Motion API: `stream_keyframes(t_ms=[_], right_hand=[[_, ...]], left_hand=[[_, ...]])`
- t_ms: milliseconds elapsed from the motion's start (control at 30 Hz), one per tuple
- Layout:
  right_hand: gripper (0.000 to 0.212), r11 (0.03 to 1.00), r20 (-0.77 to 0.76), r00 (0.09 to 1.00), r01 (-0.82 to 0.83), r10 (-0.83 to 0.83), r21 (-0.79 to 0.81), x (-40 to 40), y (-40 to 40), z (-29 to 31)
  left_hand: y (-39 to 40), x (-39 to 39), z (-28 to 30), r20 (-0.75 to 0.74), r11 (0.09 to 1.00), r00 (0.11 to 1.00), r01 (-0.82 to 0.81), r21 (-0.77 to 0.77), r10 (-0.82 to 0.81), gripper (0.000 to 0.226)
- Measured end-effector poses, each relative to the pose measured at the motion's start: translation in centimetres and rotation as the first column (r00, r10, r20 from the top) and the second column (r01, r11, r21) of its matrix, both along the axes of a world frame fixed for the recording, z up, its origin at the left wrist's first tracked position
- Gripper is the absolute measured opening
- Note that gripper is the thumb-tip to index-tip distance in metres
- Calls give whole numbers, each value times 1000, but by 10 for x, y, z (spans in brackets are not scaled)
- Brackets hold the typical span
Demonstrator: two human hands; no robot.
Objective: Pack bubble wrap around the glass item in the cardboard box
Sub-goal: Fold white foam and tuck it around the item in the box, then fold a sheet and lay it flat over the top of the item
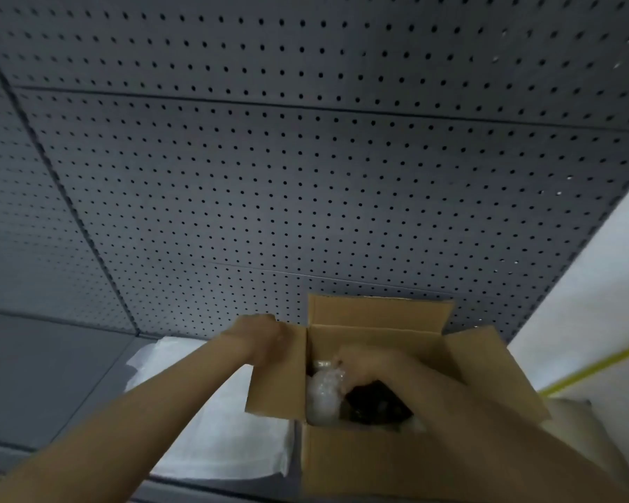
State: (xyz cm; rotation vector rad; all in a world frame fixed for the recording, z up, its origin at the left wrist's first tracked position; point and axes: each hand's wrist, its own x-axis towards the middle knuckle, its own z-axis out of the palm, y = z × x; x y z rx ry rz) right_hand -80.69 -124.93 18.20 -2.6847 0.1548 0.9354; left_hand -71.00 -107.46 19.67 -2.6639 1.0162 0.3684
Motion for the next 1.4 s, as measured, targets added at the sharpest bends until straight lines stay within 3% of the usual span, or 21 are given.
stream_keyframes(t_ms=[233,433,833,1100,1400], right_hand=[[40,990,162,982,109,-94,-85,11,12,46],[46,990,236,971,-13,46,-140,32,46,60],[42,993,328,937,-116,122,-37,96,180,27],[45,999,194,980,46,-43,-8,145,247,-35],[63,985,11,990,144,-143,-98,130,232,-128]], left_hand=[[25,8,17,37,998,997,63,-16,-63,43],[72,0,23,15,998,998,-61,-21,61,54],[195,48,-4,-75,980,977,-198,23,199,56],[267,124,-53,-166,996,982,-79,44,86,52],[273,147,-128,-349,999,937,2,46,14,53]])
